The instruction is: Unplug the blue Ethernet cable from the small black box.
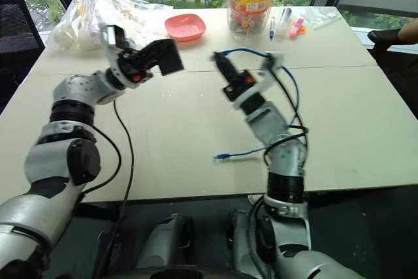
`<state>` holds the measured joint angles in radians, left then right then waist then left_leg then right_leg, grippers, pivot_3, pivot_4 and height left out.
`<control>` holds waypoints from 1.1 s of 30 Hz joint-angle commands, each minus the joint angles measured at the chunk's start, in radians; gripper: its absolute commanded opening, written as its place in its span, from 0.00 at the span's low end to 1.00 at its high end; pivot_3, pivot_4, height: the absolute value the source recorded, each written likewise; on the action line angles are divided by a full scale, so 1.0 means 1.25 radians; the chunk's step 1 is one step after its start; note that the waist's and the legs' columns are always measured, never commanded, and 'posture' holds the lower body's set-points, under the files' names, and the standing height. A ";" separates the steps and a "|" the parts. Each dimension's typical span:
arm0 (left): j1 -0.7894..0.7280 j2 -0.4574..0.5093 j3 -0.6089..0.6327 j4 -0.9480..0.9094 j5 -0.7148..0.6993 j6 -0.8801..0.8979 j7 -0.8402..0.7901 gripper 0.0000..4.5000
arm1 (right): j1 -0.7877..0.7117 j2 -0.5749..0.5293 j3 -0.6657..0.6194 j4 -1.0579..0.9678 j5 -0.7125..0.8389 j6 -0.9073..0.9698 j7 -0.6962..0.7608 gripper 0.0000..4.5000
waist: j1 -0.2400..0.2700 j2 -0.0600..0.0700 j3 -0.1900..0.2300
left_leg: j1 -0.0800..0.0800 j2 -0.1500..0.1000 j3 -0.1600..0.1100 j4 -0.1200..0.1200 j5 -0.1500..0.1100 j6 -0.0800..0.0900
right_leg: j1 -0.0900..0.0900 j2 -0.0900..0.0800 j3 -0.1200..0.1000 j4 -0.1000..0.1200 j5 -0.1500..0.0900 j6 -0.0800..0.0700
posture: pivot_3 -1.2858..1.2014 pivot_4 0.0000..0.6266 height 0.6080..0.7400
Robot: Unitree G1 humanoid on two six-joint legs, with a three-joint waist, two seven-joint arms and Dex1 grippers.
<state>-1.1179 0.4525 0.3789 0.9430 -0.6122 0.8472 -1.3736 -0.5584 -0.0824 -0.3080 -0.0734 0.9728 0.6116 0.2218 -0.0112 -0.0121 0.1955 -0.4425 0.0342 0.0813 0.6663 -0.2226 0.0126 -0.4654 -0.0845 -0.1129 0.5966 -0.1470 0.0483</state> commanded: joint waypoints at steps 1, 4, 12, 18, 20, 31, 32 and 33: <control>-0.016 -0.014 0.001 -0.029 -0.017 -0.010 0.007 0.12 | -0.040 -0.030 -0.004 0.023 0.002 0.000 0.035 0.00 | 0.002 0.000 0.000 | 0.000 0.000 0.000 0.000 0.000 0.000 | 0.000 0.000 0.000 0.000 0.000 0.000 | 0.52 0.24 1.00; 0.001 -0.050 -0.042 -0.056 0.048 -0.134 0.081 0.12 | -0.077 -0.088 -0.010 0.088 -0.038 0.000 0.045 0.00 | 0.001 0.000 0.000 | 0.000 -0.001 0.000 0.000 0.000 0.000 | 0.000 -0.001 0.000 0.000 0.000 0.000 | 0.52 0.24 1.00; 0.070 -0.203 -0.168 -0.140 0.211 -0.495 0.282 0.12 | -0.175 -0.245 0.109 0.373 -0.328 -0.016 0.020 0.00 | -0.002 0.000 0.000 | 0.000 -0.002 0.002 0.000 0.000 0.001 | 0.000 -0.002 0.000 0.000 0.001 -0.001 | 0.52 0.24 1.00; 0.098 -0.273 -0.217 -0.130 0.275 -0.642 0.366 0.12 | -0.203 -0.281 0.207 0.496 -0.509 -0.129 0.060 0.25 | -0.003 0.000 0.000 | 0.000 -0.002 0.004 0.000 0.000 0.001 | -0.001 -0.002 0.001 0.000 0.000 0.000 | 0.52 0.24 1.00; 0.086 -0.283 -0.220 -0.093 0.291 -0.686 0.397 0.12 | -0.198 -0.276 0.206 0.492 -0.526 -0.144 0.067 0.46 | -0.002 0.000 0.000 | 0.000 -0.002 0.004 0.000 0.000 0.001 | -0.001 -0.001 0.000 0.000 0.000 0.001 | 0.52 0.24 1.00; 0.020 -0.316 -0.247 0.186 0.410 -0.901 0.567 0.12 | 0.029 -0.250 0.207 0.047 -0.429 0.057 0.171 0.98 | 0.004 0.000 0.000 | -0.001 -0.002 0.002 0.000 -0.001 0.002 | 0.000 -0.003 0.000 -0.001 0.000 0.001 | 0.52 0.24 1.00; 0.022 -0.319 -0.253 0.200 0.423 -0.910 0.572 0.12 | 0.048 -0.241 0.194 0.012 -0.408 0.066 0.172 0.98 | 0.004 0.000 0.000 | -0.001 -0.002 0.002 0.000 -0.001 0.002 | 0.000 -0.003 0.000 -0.001 0.000 0.002 | 0.52 0.24 1.00; 0.022 -0.322 -0.257 0.211 0.432 -0.916 0.576 0.12 | 0.061 -0.235 0.184 -0.013 -0.394 0.073 0.172 0.98 | 0.004 0.000 0.000 | -0.001 -0.002 0.002 0.000 -0.001 0.002 | 0.000 -0.003 0.000 -0.001 0.000 0.002 | 0.52 0.24 1.00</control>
<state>-1.0656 0.0545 0.0670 1.2072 -0.0915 -0.2649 -0.6654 -0.4804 -0.3785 -0.0391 -0.0100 0.4383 0.6973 0.4300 -0.0060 -0.0124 0.1954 -0.4430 0.0322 0.0836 0.6670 -0.2235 0.0148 -0.4653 -0.0881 -0.1133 0.5959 -0.1478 0.0511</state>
